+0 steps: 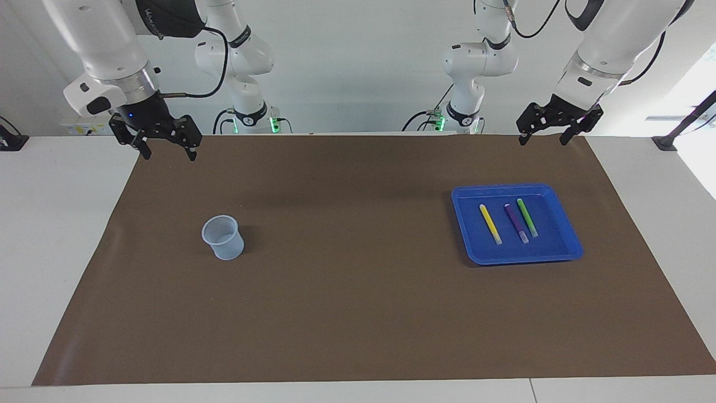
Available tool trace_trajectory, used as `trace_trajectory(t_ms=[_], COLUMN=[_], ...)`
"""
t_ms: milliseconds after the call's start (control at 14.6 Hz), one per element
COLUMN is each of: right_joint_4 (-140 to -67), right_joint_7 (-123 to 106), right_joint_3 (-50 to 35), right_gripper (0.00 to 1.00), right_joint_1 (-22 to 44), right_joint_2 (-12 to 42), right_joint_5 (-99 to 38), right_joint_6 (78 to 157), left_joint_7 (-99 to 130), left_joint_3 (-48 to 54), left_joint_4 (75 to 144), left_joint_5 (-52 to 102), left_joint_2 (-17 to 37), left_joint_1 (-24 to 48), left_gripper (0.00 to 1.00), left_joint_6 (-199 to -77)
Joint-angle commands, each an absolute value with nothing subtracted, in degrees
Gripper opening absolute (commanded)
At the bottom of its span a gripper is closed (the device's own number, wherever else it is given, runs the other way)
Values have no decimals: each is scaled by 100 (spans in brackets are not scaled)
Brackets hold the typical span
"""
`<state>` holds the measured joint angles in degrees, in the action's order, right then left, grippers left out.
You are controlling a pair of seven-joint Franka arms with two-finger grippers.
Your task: Right arm passes pens to left for tray arrangement
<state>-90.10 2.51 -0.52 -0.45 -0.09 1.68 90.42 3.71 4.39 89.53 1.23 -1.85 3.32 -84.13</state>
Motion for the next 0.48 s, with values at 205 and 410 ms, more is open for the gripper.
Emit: trace_trajectory(t_ms=[205, 410], right_joint_4=[-9149, -9149], right_joint_7=[114, 114], right_joint_3=[-88, -88], right_gripper=[100, 100], right_joint_1=[-141, -132], right_joint_2=[-114, -123], right_joint_5=[176, 176], right_joint_6=[9018, 9026], left_joint_7=[299, 299], left_joint_3=[431, 431], left_joint_4=[9044, 9062], left_joint_5=[193, 193], left_joint_2=[-237, -237], left_joint_1=[334, 325], left_gripper=[100, 100], left_joint_6=[-8306, -8297])
